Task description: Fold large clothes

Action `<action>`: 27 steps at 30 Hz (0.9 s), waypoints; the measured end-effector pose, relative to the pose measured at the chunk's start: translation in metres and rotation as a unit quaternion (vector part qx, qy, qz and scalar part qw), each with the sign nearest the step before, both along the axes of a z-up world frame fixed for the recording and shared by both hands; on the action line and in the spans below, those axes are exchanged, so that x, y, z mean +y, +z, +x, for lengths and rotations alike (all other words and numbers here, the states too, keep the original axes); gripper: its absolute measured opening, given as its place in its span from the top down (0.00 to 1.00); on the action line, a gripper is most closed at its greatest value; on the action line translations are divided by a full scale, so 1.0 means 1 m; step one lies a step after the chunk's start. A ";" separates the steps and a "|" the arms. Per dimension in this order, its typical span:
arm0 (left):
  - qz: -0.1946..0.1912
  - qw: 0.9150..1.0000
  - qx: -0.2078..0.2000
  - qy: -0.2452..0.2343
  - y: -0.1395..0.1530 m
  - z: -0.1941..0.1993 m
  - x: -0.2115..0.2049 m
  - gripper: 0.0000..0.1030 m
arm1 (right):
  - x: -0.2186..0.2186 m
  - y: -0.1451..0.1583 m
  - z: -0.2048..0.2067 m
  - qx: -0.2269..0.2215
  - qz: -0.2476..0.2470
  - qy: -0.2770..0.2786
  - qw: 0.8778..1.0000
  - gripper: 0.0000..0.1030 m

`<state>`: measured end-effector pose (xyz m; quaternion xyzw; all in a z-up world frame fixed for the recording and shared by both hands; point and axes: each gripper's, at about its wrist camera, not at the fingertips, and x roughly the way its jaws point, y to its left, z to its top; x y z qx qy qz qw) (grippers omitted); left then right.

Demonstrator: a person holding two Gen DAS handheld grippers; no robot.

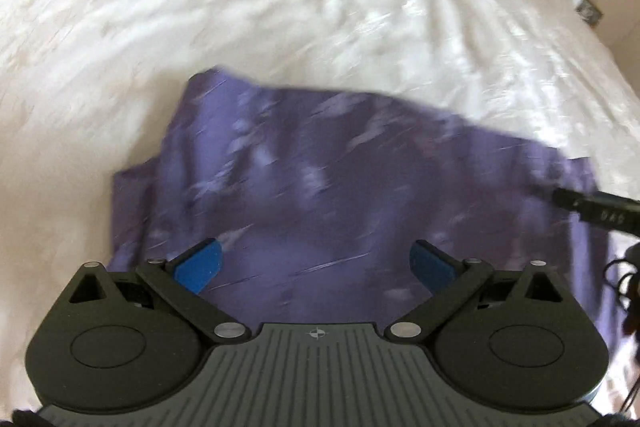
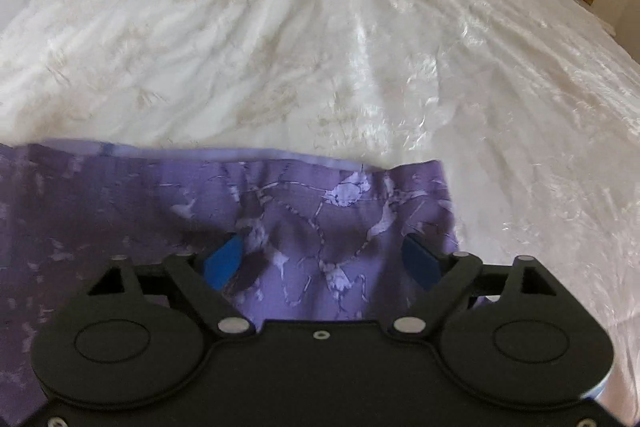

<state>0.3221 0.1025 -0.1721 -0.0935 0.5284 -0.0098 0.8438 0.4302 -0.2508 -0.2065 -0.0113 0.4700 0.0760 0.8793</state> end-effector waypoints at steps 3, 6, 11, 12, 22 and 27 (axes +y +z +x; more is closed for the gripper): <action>0.008 1.000 -0.006 -0.020 0.000 0.014 -0.019 0.01 | 0.003 0.015 -0.022 -0.022 0.026 0.023 0.999 0.15; 0.027 1.000 0.005 -0.012 -0.014 0.032 -0.025 0.01 | 0.012 0.010 -0.036 -0.021 0.019 0.061 0.998 0.15; 0.042 0.999 0.026 -0.007 -0.042 0.057 -0.020 0.00 | -0.001 -0.023 -0.033 0.013 0.011 0.027 1.000 0.02; 0.051 0.998 0.029 -0.016 -0.046 0.061 -0.022 0.00 | -0.008 -0.027 -0.031 0.020 0.026 0.013 0.999 0.01; 0.097 0.994 0.020 -0.043 -0.067 0.071 -0.038 0.00 | -0.010 -0.056 -0.034 -0.026 0.048 -0.011 0.998 0.00; 0.100 0.994 0.013 -0.044 -0.066 0.068 -0.038 0.00 | -0.010 -0.057 -0.035 -0.030 0.053 -0.011 0.998 0.00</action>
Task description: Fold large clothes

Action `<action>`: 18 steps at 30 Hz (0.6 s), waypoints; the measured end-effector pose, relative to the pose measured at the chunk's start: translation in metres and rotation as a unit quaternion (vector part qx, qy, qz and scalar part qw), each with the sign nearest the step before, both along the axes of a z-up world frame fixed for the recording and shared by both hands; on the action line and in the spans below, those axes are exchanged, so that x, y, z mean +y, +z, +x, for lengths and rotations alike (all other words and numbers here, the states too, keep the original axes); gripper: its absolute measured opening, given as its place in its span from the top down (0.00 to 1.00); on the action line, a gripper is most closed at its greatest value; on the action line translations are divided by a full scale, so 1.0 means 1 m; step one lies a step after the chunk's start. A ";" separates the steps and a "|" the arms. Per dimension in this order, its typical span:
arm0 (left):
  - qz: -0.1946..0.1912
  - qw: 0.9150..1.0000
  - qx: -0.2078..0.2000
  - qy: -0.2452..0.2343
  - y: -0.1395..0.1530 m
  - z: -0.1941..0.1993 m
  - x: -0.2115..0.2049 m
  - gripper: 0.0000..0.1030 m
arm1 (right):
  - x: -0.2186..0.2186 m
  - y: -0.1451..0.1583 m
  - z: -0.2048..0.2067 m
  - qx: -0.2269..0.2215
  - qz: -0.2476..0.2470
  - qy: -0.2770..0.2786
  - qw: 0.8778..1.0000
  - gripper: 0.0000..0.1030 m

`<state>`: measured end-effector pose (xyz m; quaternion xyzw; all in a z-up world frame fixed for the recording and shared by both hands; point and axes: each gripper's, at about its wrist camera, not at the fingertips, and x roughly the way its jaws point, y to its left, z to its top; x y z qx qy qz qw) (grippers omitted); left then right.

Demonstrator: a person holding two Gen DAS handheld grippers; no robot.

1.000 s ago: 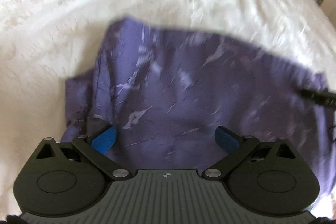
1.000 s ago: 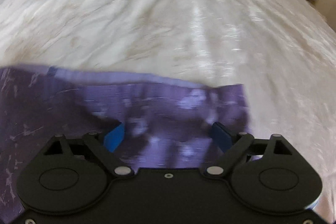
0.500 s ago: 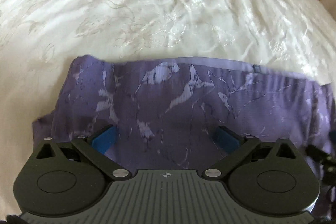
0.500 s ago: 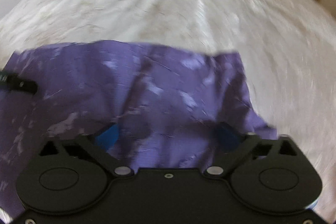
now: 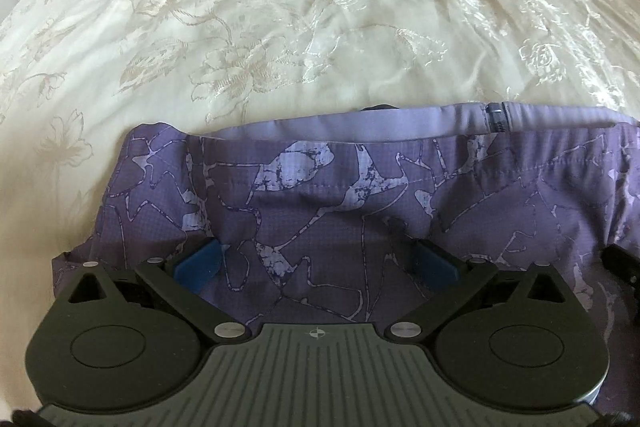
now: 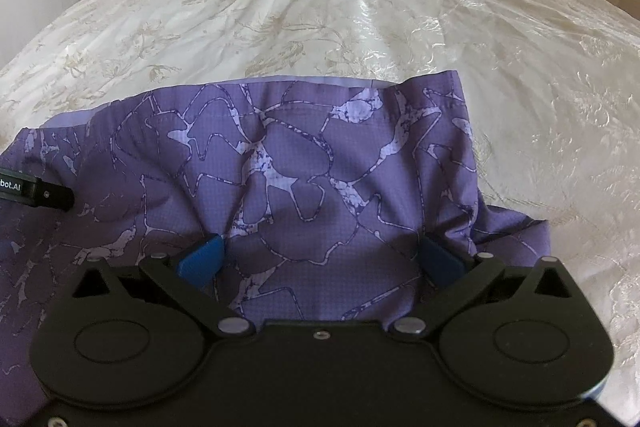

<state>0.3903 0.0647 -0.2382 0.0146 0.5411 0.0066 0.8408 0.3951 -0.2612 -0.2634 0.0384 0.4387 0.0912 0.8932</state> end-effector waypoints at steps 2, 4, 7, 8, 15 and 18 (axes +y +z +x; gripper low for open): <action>-0.001 1.000 0.003 -0.001 0.001 0.000 0.001 0.00 | -0.001 0.001 0.000 0.002 0.001 0.000 1.000 0.00; -0.001 1.000 0.006 -0.002 0.002 0.001 0.001 0.00 | -0.001 0.002 0.000 0.006 0.000 0.001 1.000 0.00; -0.001 1.000 0.009 -0.006 0.003 0.002 0.001 0.00 | 0.000 0.004 0.003 0.021 -0.002 0.002 1.000 0.00; 0.000 1.000 0.011 -0.008 0.003 0.002 0.001 0.00 | 0.000 0.005 0.004 0.028 -0.002 0.003 1.000 0.00; -0.005 0.999 0.036 -0.035 0.014 0.000 0.003 0.00 | -0.007 0.017 0.003 0.079 0.006 0.016 0.997 0.01; -0.030 0.999 0.024 -0.038 0.032 -0.014 0.013 0.02 | -0.020 0.030 -0.006 0.095 0.042 0.019 0.994 0.01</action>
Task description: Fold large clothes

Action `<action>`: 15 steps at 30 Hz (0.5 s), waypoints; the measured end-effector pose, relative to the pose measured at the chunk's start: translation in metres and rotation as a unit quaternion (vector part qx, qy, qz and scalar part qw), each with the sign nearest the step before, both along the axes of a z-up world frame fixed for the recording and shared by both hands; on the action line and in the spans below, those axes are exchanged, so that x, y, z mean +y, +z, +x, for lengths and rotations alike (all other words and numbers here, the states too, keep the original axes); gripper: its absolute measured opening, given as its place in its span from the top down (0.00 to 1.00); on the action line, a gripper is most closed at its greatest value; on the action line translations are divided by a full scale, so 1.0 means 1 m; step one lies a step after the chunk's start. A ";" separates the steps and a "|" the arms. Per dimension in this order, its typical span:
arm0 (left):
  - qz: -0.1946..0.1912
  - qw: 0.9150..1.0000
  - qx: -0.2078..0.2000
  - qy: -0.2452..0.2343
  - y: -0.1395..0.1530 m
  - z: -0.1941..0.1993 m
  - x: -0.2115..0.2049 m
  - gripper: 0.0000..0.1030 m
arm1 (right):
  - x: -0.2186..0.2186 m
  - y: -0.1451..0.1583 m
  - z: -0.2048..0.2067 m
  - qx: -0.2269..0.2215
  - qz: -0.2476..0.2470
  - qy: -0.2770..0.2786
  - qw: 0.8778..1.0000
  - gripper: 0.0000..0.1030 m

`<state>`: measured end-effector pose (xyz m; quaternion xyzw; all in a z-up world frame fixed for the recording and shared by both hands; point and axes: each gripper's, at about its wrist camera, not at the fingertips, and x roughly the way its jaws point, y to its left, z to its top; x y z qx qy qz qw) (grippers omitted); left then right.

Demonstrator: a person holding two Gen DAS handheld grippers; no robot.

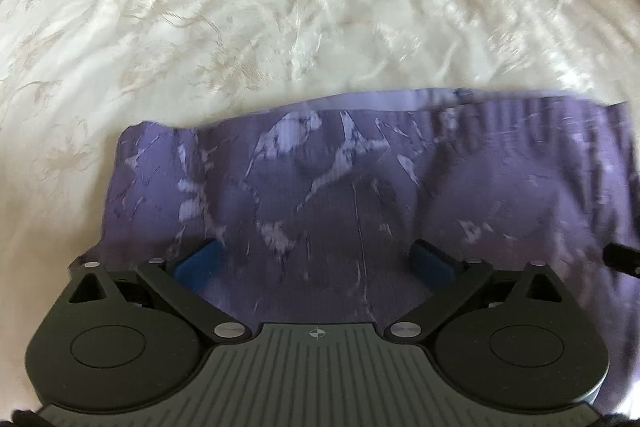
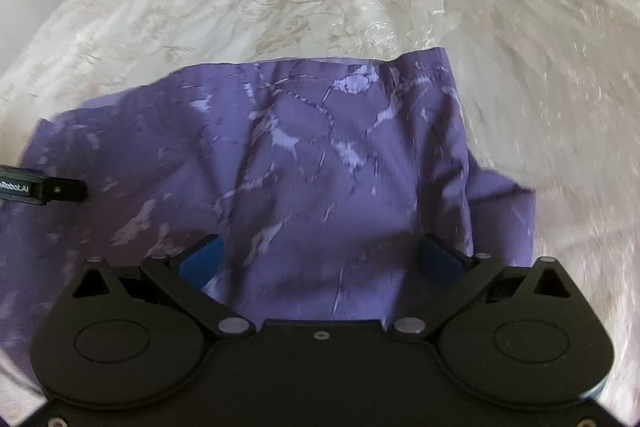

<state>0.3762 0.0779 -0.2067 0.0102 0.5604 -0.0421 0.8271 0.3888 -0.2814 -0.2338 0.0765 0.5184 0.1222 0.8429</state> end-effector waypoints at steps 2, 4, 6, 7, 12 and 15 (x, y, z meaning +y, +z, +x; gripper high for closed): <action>-0.016 1.000 -0.025 0.009 0.016 -0.020 0.013 0.02 | -0.013 0.010 -0.014 -0.005 0.026 -0.014 1.000 0.01; -0.038 0.998 -0.046 0.019 0.028 -0.041 0.028 0.01 | -0.027 0.019 -0.031 -0.015 0.041 -0.030 0.999 0.01; -0.061 0.996 -0.057 0.032 0.038 -0.065 0.047 0.01 | -0.043 0.026 -0.050 -0.021 0.054 -0.051 0.997 0.01; -0.067 0.995 -0.060 0.040 0.040 -0.074 0.055 0.01 | -0.051 0.028 -0.060 -0.023 0.060 -0.062 0.996 0.01; -0.091 0.988 -0.060 0.106 0.039 -0.132 0.101 0.01 | -0.087 0.025 -0.104 -0.009 0.092 -0.121 0.988 0.01; -0.106 0.984 -0.043 0.133 0.030 -0.152 0.121 0.01 | -0.103 0.015 -0.120 0.013 0.115 -0.145 0.983 0.01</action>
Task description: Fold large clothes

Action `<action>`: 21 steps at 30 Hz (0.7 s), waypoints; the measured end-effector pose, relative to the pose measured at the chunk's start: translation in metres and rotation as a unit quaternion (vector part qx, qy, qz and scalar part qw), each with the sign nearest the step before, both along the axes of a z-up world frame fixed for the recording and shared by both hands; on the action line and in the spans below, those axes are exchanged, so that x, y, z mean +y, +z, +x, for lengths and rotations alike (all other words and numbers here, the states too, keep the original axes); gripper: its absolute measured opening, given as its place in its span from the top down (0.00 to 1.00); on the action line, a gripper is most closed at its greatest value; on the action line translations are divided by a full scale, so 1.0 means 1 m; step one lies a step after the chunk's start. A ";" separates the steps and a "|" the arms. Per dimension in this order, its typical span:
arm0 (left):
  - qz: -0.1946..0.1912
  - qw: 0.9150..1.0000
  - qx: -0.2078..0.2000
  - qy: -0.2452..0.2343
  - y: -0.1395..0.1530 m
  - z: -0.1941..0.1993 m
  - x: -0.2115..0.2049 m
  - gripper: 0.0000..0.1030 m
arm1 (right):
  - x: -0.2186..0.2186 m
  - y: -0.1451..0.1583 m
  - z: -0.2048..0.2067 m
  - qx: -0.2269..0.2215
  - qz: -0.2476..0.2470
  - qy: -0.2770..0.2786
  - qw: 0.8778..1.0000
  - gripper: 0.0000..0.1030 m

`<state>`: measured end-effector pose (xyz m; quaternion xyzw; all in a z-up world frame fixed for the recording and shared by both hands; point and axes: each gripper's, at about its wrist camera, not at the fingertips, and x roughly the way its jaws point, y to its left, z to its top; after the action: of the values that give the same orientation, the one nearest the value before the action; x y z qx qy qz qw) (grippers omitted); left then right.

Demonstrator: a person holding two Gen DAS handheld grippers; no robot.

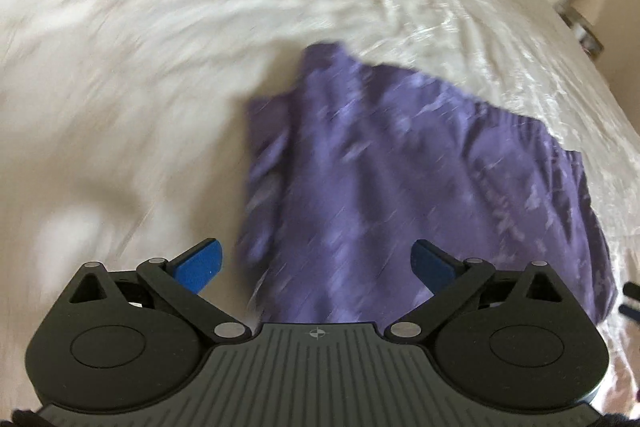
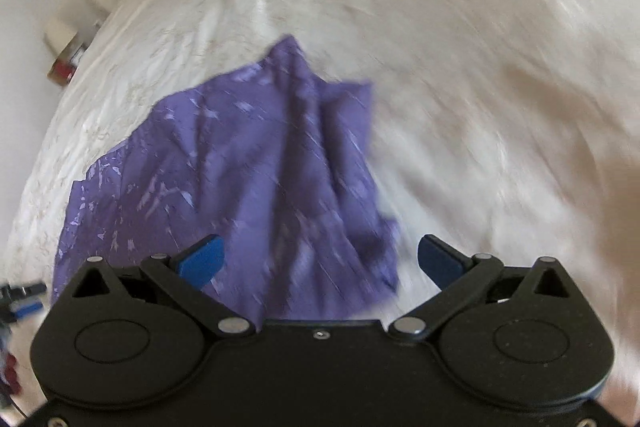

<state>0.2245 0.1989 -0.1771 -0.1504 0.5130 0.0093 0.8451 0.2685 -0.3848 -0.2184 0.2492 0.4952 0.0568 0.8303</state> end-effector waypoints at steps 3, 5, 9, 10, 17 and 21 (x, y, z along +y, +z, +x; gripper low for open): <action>-0.030 0.999 0.024 0.013 -0.013 -0.011 0.010 0.01 | -0.004 -0.013 -0.008 0.021 0.035 -0.009 0.999 0.01; -0.052 0.998 0.035 0.022 -0.022 -0.014 0.012 0.01 | -0.004 -0.022 -0.008 0.034 0.060 -0.010 0.998 0.01; -0.096 0.994 0.046 0.028 -0.041 -0.013 0.007 0.00 | 0.005 -0.042 0.000 0.060 0.097 -0.014 0.993 0.00; -0.106 0.993 0.044 0.028 -0.045 -0.010 0.006 0.00 | 0.008 -0.044 0.003 0.060 0.101 -0.015 0.993 0.00; -0.126 0.991 0.032 0.034 -0.061 0.022 -0.003 0.00 | 0.014 -0.061 0.030 0.064 0.140 -0.044 0.987 0.00; -0.141 0.987 0.037 0.063 -0.065 0.030 -0.002 0.01 | 0.007 -0.067 0.027 0.055 0.176 -0.078 0.980 0.00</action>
<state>0.2545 0.1972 -0.2421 -0.2992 0.5299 -0.0042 0.7935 0.2951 -0.3783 -0.2853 0.4322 0.5012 0.0642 0.7469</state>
